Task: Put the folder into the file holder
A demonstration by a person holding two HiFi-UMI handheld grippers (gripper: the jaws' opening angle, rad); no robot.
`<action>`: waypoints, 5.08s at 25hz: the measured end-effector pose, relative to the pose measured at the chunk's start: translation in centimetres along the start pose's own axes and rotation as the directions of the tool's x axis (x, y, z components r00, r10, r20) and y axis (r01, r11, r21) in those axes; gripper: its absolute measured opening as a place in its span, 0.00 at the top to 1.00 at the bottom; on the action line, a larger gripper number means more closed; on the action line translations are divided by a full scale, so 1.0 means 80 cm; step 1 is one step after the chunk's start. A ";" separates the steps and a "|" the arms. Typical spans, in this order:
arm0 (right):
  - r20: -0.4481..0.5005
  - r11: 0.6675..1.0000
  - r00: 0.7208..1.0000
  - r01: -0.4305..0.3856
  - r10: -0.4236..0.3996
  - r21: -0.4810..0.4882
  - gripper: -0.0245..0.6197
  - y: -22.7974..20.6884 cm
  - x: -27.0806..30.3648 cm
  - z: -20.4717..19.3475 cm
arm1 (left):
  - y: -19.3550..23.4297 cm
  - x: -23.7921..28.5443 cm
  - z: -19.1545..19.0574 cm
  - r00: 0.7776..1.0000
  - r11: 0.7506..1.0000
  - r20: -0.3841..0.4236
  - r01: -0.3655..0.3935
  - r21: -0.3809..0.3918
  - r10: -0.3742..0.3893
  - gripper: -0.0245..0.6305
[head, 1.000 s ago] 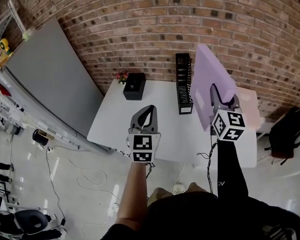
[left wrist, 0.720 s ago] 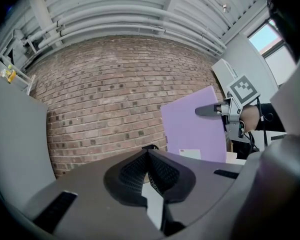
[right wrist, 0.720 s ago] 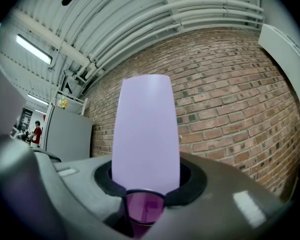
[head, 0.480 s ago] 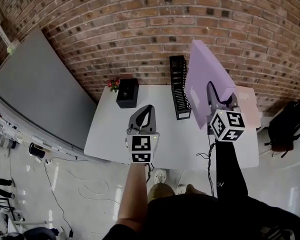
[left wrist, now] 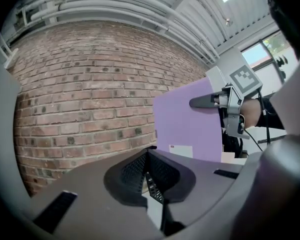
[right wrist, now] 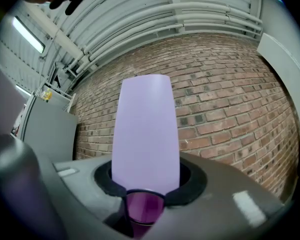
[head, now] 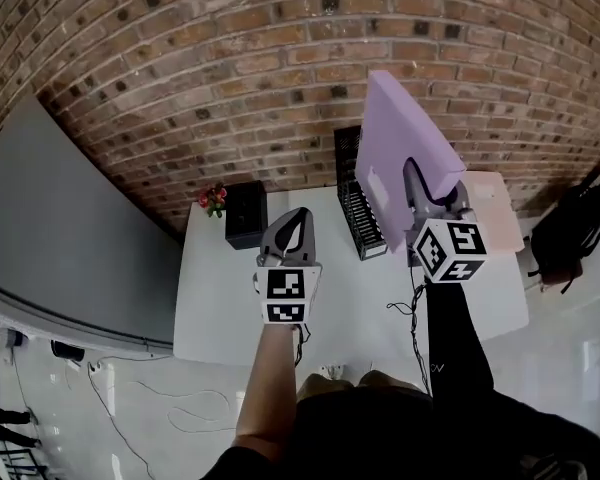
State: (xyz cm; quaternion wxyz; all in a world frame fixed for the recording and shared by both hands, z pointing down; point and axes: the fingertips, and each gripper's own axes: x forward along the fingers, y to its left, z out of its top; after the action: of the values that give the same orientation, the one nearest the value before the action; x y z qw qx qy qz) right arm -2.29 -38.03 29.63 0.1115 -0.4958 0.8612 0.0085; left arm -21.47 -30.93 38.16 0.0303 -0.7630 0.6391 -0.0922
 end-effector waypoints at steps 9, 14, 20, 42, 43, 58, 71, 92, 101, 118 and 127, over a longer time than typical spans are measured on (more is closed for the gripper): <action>-0.002 0.996 0.997 0.078 -0.079 -0.039 0.75 0.015 0.055 -0.020 | 0.052 0.038 -0.011 0.997 0.997 0.004 0.076 -0.014 -0.076 0.95; 0.001 0.993 0.994 0.105 -0.105 -0.060 0.75 0.015 0.072 -0.038 | 0.072 0.055 -0.019 0.995 0.995 0.007 0.095 -0.023 -0.095 0.95; 0.004 0.991 0.994 0.113 -0.113 -0.078 0.75 0.016 0.089 -0.052 | 0.091 0.075 -0.037 0.995 0.994 -0.008 0.102 -0.041 -0.103 0.95; -0.016 0.986 0.990 0.139 -0.141 -0.097 0.75 0.003 0.124 -0.103 | 0.101 0.131 -0.074 0.981 0.981 -0.048 0.184 -0.065 -0.187 0.95; -0.011 0.985 0.990 0.137 -0.139 -0.101 0.75 0.004 0.125 -0.105 | 0.102 0.132 -0.076 0.981 0.980 -0.052 0.185 -0.067 -0.188 0.95; -0.011 0.987 0.991 0.133 -0.135 -0.085 0.74 -0.004 0.116 -0.144 | 0.106 0.129 -0.096 0.979 0.980 -0.083 0.180 -0.085 -0.187 0.95; -0.054 0.988 0.989 0.130 -0.134 -0.086 0.75 -0.005 0.109 -0.175 | 0.109 0.128 -0.100 0.979 0.981 -0.088 0.177 -0.085 -0.184 0.95; -0.149 0.985 0.976 0.145 -0.158 -0.094 0.74 -0.008 0.113 -0.220 | 0.115 0.131 -0.107 0.979 0.982 -0.097 0.170 -0.088 -0.178 0.95; -0.175 0.985 0.971 0.148 -0.163 -0.094 0.74 -0.009 0.111 -0.232 | 0.101 0.130 -0.106 0.975 0.979 -0.099 0.193 -0.060 -0.198 0.95; -0.254 0.983 0.949 0.174 -0.185 -0.062 0.74 -0.011 0.107 -0.276 | 0.111 0.129 -0.108 0.976 0.980 -0.099 0.186 -0.065 -0.192 0.95; -0.286 0.984 0.942 0.166 -0.178 -0.065 0.74 -0.010 0.103 -0.296 | 0.103 0.129 -0.109 0.974 0.977 -0.098 0.197 -0.080 -0.204 0.95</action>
State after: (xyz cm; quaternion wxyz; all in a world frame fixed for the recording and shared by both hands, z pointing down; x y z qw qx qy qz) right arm -9.93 -48.43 51.12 -0.0257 -0.5670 0.8213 -0.0570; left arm -29.32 -41.92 46.38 -0.0396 -0.8182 0.5624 -0.1125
